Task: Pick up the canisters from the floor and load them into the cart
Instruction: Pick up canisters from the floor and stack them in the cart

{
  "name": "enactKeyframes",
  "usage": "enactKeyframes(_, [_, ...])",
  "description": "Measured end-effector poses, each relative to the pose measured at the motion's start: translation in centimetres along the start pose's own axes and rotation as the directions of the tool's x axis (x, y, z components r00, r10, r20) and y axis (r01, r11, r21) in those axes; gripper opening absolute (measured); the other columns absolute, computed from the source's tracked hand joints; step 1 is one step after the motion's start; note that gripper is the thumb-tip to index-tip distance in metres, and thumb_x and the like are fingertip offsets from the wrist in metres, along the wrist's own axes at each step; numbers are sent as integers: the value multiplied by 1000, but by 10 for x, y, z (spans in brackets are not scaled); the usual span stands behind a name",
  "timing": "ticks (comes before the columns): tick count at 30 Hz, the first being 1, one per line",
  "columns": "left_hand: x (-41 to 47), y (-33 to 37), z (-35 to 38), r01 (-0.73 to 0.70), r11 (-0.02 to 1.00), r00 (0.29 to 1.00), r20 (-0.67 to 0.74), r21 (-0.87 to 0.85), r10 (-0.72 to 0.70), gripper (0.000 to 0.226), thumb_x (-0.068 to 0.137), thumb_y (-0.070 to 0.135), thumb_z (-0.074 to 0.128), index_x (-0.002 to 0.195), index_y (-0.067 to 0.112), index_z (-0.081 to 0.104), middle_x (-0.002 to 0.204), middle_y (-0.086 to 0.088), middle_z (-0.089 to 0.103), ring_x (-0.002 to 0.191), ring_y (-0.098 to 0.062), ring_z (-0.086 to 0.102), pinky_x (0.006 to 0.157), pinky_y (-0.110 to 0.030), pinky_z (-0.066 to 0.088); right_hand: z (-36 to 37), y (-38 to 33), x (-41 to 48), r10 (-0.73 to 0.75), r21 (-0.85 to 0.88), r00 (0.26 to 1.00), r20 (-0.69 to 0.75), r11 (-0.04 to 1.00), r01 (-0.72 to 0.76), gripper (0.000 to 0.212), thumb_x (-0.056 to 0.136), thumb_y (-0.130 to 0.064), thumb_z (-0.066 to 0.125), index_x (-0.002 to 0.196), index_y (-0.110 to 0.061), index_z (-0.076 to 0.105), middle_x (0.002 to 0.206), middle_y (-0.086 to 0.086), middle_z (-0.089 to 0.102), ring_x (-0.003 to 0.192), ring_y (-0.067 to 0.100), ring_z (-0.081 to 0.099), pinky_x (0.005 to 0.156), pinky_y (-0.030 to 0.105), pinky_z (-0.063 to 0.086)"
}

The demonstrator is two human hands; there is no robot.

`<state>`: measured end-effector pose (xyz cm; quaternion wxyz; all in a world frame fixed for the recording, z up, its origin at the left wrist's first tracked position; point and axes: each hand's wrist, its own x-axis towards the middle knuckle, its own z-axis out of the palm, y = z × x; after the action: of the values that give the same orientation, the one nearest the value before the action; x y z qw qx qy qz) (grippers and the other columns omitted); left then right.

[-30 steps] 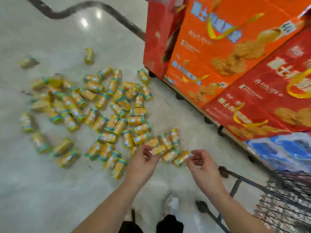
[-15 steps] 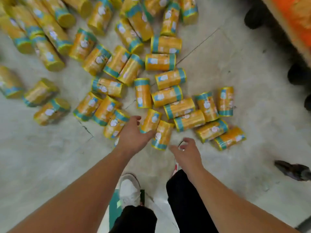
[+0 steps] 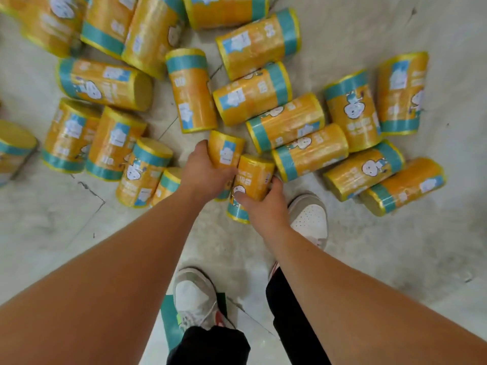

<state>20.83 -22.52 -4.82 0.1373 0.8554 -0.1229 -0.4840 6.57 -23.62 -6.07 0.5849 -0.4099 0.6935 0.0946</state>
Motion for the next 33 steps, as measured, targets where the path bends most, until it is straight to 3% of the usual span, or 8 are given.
enactKeyframes(4, [-6, 2, -6, -14, 1000, 999, -30, -7, 14, 66, 71, 26, 82, 128, 17, 50, 115, 0, 63, 99, -18, 62, 85, -34, 51, -5, -9, -5, 25, 57, 999, 23, 998, -26, 79, 73, -26, 85, 138, -24, 40, 129, -4, 58, 116, 20, 60, 99, 44, 51])
enactKeyframes(7, [-30, 7, -20, -32, 999, 998, -57, -38, 30, 65, 69, 28, 84, 125, 20, 51, 103, 6, 61, 92, -15, 62, 81, -33, 52, -20, -20, -29, 15, 63, 997, 69, 998, -20, 65, 75, -22, 84, 124, -28, 41, 111, -12, 57, 107, 16, 61, 95, 39, 51])
enactKeyframes(10, [-68, 15, -42, -40, 997, 996, -78, -71, 34, 68, 66, 30, 86, 124, 20, 53, 98, 8, 61, 92, -16, 65, 81, -35, 54, -39, -35, -69, -30, 70, 997, 68, 997, 26, 65, 74, -25, 85, 120, -33, 40, 96, -25, 51, 95, 9, 59, 88, 32, 51])
enactKeyframes(13, [-122, 42, -77, -80, 990, 995, -73, -113, 72, 69, 64, 30, 87, 124, 20, 54, 95, 13, 61, 89, -12, 65, 78, -36, 56, -68, -66, -127, -104, 103, 994, 22, 989, 101, 69, 72, -29, 86, 122, -36, 39, 95, -27, 51, 87, -1, 58, 84, 30, 52])
enactKeyframes(17, [-204, 97, -131, -177, 970, 983, -88, -166, 164, 71, 63, 30, 88, 124, 23, 53, 94, 20, 58, 86, -6, 63, 74, -32, 54, -116, -119, -218, -191, 190, 980, -64, 961, 200, 71, 70, -33, 87, 120, -43, 38, 102, -23, 52, 92, 1, 60, 79, 28, 54])
enactKeyframes(22, [-322, 177, -195, -353, 905, 936, -99, -238, 338, 65, 64, 28, 88, 116, 30, 49, 94, 20, 55, 85, 3, 58, 67, -22, 49, -180, -178, -353, -313, 303, 919, -240, 875, 378, 68, 70, -25, 88, 118, -40, 41, 99, -19, 54, 84, -5, 60, 65, 16, 50])
enactKeyframes(27, [-438, 250, -229, -497, 828, 867, -114, -260, 485, 73, 61, 34, 89, 123, 26, 51, 98, 16, 60, 87, -4, 63, 81, -36, 55, -253, -203, -481, -389, 338, 840, -378, 787, 516, 70, 69, -27, 88, 120, -39, 43, 101, -19, 55, 89, 0, 63, 80, 30, 58])
enactKeyframes(33, [-583, 318, -198, -648, 698, 745, -61, -304, 665, 61, 65, 27, 86, 116, 29, 53, 98, 11, 64, 81, -1, 63, 65, -22, 51, -363, -169, -597, -417, 307, 719, -556, 700, 644, 61, 68, -28, 89, 103, -53, 46, 102, -19, 64, 83, -5, 66, 75, 29, 59])
